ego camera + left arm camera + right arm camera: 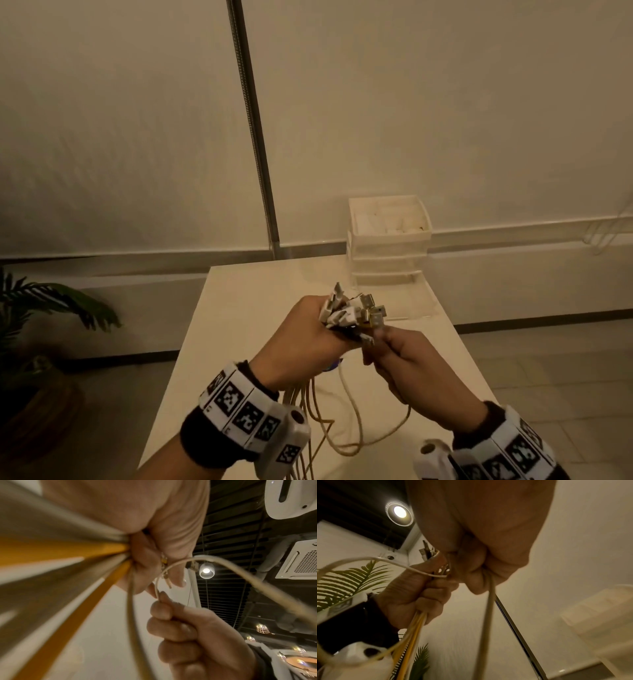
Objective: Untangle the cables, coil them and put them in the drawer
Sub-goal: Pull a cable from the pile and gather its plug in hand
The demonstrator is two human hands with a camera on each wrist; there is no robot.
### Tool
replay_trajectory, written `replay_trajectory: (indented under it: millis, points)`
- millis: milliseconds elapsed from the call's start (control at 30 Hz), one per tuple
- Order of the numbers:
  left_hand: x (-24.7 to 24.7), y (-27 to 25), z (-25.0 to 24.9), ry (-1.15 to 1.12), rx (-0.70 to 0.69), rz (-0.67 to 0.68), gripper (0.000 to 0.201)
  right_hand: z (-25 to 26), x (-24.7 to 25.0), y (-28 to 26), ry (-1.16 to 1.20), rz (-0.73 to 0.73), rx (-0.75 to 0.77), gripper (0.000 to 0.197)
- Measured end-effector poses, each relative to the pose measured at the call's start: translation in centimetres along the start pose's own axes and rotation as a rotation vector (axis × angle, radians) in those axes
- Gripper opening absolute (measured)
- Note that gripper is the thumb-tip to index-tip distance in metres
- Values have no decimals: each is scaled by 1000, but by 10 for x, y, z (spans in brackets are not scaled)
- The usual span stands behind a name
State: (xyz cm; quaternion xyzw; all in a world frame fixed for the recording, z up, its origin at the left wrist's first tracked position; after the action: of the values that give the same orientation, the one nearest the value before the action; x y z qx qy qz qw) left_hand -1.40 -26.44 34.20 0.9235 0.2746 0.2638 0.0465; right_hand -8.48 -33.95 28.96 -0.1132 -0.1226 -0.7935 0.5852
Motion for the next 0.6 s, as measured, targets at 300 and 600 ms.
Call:
replay_trajectory:
  millis: [300,600]
  points:
    - [26,-2,-3,-68,-15,-81,24,-12,2,-5,137,20,-48,32]
    - [156,-24,20,-359,13,-657,15,-154,30,-67,34,-19,-300,33]
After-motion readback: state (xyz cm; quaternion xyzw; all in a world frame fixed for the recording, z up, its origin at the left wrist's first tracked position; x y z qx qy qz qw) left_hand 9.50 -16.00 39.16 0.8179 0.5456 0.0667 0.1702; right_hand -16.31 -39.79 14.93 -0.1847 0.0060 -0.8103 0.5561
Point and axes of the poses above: each hand's wrist, its own y-axis towards the middle knuckle, its own x-axis out of the back of the hand, z = x × y, the point moved 10 cm from there along y, towards the middle knuckle
